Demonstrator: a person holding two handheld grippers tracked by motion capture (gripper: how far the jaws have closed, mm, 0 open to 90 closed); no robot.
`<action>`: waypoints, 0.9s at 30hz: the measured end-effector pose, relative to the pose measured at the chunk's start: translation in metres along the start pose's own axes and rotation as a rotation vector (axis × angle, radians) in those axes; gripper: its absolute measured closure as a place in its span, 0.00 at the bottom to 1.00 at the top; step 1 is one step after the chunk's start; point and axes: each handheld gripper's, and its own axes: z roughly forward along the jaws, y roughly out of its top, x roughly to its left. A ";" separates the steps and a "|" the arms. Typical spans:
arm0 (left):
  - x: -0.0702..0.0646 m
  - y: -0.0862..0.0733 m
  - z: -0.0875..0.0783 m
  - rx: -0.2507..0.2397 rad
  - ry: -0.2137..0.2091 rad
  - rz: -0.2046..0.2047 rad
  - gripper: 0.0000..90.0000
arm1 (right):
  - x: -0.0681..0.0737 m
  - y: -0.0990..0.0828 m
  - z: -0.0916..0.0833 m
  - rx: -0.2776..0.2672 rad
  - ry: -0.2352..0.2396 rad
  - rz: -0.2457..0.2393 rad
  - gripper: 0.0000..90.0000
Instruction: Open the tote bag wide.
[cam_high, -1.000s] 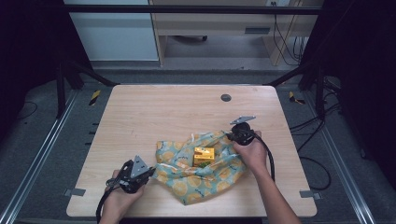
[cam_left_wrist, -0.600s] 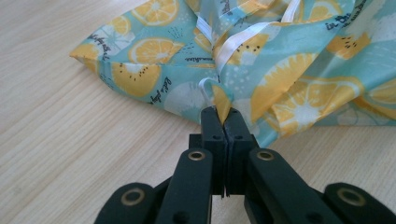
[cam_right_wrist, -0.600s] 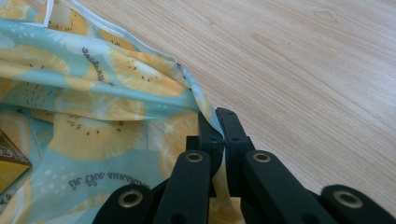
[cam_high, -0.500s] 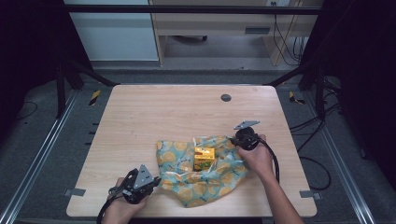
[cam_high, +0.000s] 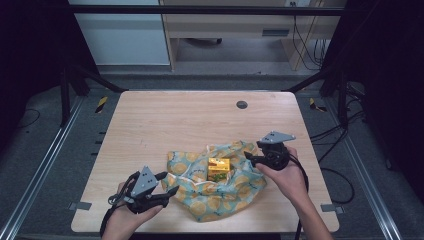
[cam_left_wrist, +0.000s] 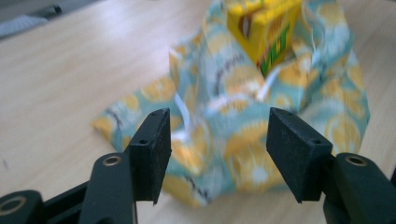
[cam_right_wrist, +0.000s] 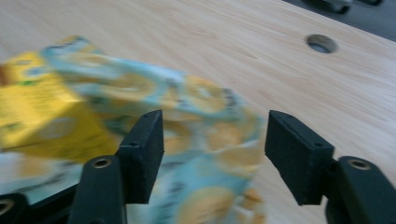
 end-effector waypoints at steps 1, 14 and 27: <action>0.001 0.006 0.003 -0.001 0.003 0.007 0.43 | 0.007 -0.001 -0.003 -0.009 0.010 -0.008 0.38; 0.005 0.023 0.088 0.148 -0.142 0.046 0.24 | 0.064 -0.018 0.001 0.034 0.126 -0.047 0.20; 0.007 0.011 0.105 0.248 -0.178 0.043 0.76 | 0.080 -0.031 0.018 0.139 0.157 -0.087 0.62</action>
